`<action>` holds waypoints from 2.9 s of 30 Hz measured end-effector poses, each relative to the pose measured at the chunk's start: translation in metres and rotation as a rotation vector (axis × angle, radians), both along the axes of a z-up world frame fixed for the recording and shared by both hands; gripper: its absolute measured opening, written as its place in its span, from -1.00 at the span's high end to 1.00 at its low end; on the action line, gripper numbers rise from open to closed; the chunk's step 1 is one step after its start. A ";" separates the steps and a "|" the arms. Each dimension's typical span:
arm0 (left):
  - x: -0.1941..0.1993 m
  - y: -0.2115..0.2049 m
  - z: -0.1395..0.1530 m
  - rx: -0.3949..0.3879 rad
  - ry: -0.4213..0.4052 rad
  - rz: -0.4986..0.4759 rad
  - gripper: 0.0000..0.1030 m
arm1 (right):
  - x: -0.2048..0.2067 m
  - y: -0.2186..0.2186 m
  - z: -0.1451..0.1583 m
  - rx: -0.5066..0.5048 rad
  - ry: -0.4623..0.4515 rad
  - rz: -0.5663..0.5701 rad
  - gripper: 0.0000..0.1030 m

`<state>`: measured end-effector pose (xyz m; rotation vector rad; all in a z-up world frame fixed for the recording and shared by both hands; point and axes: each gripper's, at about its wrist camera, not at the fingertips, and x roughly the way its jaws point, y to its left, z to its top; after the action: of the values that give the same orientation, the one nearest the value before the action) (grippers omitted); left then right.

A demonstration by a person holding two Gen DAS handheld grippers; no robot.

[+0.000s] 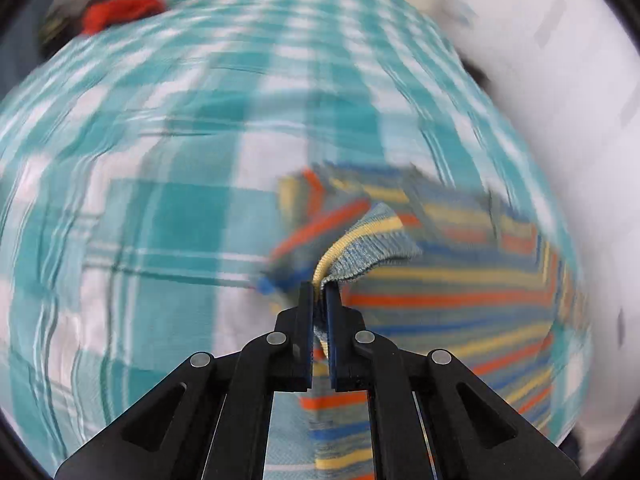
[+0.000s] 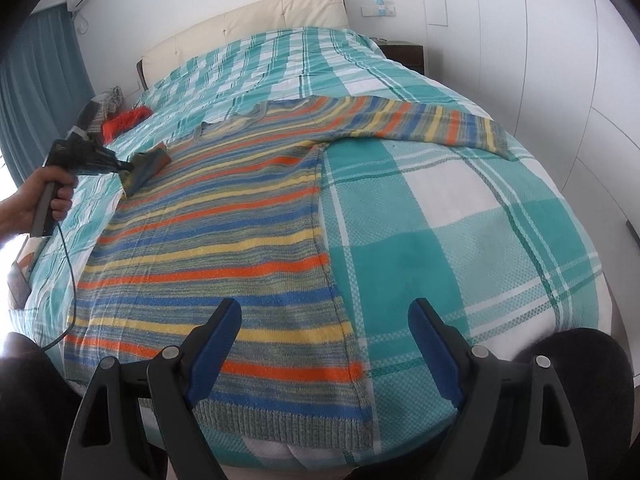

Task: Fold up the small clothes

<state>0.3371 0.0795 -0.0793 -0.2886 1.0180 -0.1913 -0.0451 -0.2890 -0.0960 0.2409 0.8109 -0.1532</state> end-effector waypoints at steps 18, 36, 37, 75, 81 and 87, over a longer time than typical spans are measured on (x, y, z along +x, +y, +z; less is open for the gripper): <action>-0.050 0.183 -0.063 -0.047 0.158 0.500 0.97 | 0.006 0.018 -0.013 -0.008 0.045 0.054 -0.65; -0.081 0.176 -0.091 -0.239 0.106 0.385 0.70 | 0.010 0.033 -0.020 -0.023 0.074 0.096 -0.65; -0.079 0.171 -0.093 -0.180 0.143 0.376 0.97 | 0.010 0.034 -0.020 -0.029 0.075 0.100 -0.65; -0.212 0.042 -0.095 0.232 0.041 0.136 -0.74 | 0.055 -0.050 0.002 -0.143 0.045 -0.046 -0.76; -0.219 0.032 -0.106 0.292 0.055 0.115 -0.91 | 0.058 -0.069 -0.037 -0.065 0.126 -0.115 -0.76; -0.218 0.032 -0.109 0.294 0.060 0.116 -0.97 | 0.061 -0.064 -0.048 -0.096 0.139 -0.111 -0.93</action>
<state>0.1190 0.1115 -0.1887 -0.0853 1.0705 0.0726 0.0161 -0.3526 -0.1443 0.1864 0.9261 -0.3153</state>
